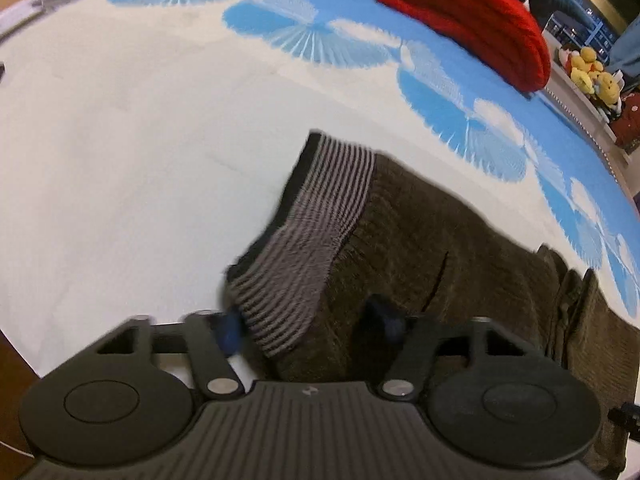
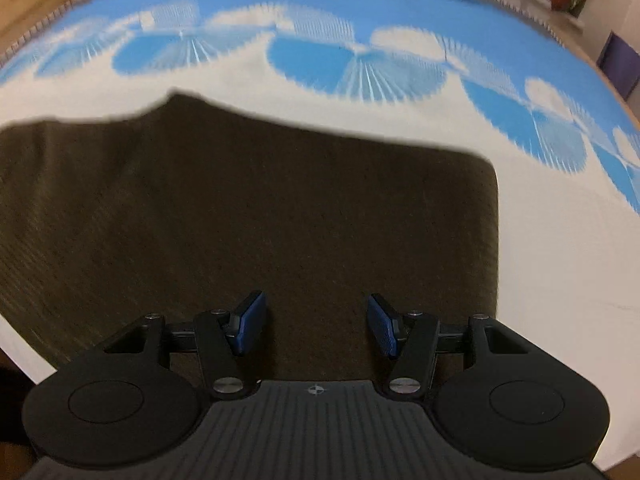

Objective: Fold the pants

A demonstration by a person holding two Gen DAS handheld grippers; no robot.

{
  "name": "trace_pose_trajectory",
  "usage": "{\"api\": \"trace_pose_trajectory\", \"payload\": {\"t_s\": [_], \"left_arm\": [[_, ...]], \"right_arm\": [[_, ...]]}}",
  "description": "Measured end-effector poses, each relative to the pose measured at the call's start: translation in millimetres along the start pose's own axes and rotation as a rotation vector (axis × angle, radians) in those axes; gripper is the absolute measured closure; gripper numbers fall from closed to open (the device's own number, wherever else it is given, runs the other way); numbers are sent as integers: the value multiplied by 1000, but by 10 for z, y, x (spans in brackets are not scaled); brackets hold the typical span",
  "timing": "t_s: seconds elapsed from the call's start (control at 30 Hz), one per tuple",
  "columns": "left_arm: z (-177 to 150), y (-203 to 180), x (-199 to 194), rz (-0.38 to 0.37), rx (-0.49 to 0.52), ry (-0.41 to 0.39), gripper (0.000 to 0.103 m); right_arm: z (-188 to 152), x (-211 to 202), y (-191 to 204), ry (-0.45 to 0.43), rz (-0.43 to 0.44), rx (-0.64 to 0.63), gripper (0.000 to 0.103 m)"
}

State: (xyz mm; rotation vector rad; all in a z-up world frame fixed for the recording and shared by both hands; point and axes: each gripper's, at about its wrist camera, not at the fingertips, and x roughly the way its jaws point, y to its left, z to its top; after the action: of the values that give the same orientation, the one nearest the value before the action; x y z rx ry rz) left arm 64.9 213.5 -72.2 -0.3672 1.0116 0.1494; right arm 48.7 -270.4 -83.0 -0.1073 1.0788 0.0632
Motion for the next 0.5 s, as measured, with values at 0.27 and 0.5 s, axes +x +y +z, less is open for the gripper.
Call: {"api": "trace_pose_trajectory", "payload": {"t_s": [0.27, 0.5], "left_arm": [[106, -820, -578, -112, 120, -178, 71], [-91, -2033, -965, -376, 284, -225, 73]], "right_arm": [[-56, -122, -184, -36, 11, 88, 44], [-151, -302, -444, -107, 7, 186, 44]]}}
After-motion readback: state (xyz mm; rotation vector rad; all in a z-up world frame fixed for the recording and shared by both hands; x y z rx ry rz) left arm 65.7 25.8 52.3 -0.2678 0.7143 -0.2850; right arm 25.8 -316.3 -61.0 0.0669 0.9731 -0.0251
